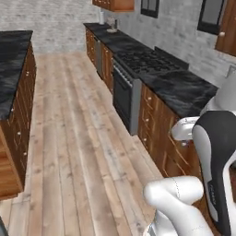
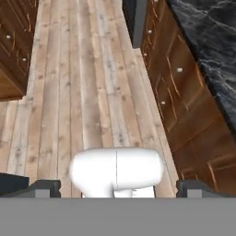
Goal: Take the kiwi, potato, and chicken drumstick from the freezer and place them in the bowl on the counter.
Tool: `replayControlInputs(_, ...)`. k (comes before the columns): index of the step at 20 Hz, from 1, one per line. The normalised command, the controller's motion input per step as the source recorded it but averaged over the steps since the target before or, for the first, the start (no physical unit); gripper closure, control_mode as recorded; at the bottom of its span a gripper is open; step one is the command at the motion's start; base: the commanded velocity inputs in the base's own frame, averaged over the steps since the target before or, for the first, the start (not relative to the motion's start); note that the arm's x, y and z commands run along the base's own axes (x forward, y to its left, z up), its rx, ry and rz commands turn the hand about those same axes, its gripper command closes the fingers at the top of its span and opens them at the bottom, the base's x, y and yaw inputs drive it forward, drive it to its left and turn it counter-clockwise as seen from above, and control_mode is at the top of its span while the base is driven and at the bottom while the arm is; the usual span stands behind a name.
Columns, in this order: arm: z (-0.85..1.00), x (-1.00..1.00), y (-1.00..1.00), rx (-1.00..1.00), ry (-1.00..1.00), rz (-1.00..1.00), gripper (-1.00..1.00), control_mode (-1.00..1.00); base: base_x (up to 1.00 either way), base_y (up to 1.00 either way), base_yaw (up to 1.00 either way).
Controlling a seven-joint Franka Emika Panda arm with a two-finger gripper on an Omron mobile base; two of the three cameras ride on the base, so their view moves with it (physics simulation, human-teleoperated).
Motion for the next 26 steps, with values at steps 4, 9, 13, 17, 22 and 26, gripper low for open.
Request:
replayControlInputs(4,0.0,0.0,0.0,0.0,0.0,0.0,-1.0,1.0,0.75,0.29,0.65)
replayControlInputs(9,0.0,0.0,0.0,0.0,0.0,0.0,-1.0,1.0,0.98,-0.18,0.48)
replayControlInputs(13,0.0,0.0,0.0,0.0,0.0,0.0,-1.0,1.0,1.0,-0.37,0.37)
replayControlInputs(17,0.0,0.0,0.0,0.0,0.0,0.0,-1.0,1.0,1.0,-0.2,0.55)
replayControlInputs(22,0.0,0.0,0.0,0.0,0.0,0.0,-1.0,1.0,0.94,-0.15,0.65)
replayControlInputs(26,0.0,0.0,0.0,0.0,0.0,0.0,-1.0,1.0,0.63,0.02,0.8)
